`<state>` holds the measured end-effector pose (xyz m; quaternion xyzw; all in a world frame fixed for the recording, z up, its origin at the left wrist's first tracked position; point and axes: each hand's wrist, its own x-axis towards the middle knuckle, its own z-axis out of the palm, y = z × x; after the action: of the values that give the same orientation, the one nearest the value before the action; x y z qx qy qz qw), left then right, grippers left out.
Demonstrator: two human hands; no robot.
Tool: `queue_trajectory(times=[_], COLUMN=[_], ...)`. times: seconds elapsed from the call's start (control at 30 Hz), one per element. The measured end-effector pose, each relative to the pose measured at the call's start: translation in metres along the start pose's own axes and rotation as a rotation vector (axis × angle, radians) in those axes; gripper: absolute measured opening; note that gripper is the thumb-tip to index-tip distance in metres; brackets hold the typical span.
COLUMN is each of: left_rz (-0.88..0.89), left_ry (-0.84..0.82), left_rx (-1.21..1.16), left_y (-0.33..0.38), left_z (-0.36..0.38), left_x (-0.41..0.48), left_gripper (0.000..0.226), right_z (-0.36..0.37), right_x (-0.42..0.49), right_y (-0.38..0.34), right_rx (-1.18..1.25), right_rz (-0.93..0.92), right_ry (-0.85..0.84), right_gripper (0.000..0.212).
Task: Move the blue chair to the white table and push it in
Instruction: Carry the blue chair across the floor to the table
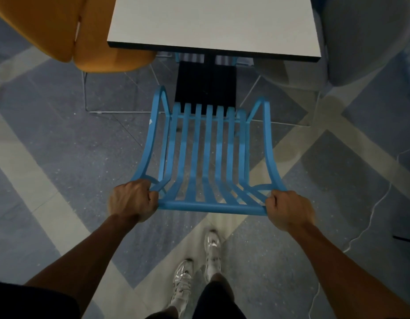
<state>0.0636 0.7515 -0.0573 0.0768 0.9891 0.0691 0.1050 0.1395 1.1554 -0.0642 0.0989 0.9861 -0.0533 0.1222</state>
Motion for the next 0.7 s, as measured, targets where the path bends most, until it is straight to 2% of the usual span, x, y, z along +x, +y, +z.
queue_trajectory(times=[0.37, 0.7], left_rz=[-0.002, -0.056], left_ry=[0.062, 0.087], left_rx=[0.034, 0.014], left_y=[0.005, -0.012], left_z=[-0.009, -0.016], left_x=[0.062, 0.123], left_gripper=[0.028, 0.024], right_z=[-0.024, -0.03], right_x=[0.074, 0.128], right_y=[-0.001, -0.016], right_rx=[0.046, 0.045], right_rz=[-0.034, -0.026], right_ry=[-0.03, 0.044], right_gripper=[0.032, 0.036])
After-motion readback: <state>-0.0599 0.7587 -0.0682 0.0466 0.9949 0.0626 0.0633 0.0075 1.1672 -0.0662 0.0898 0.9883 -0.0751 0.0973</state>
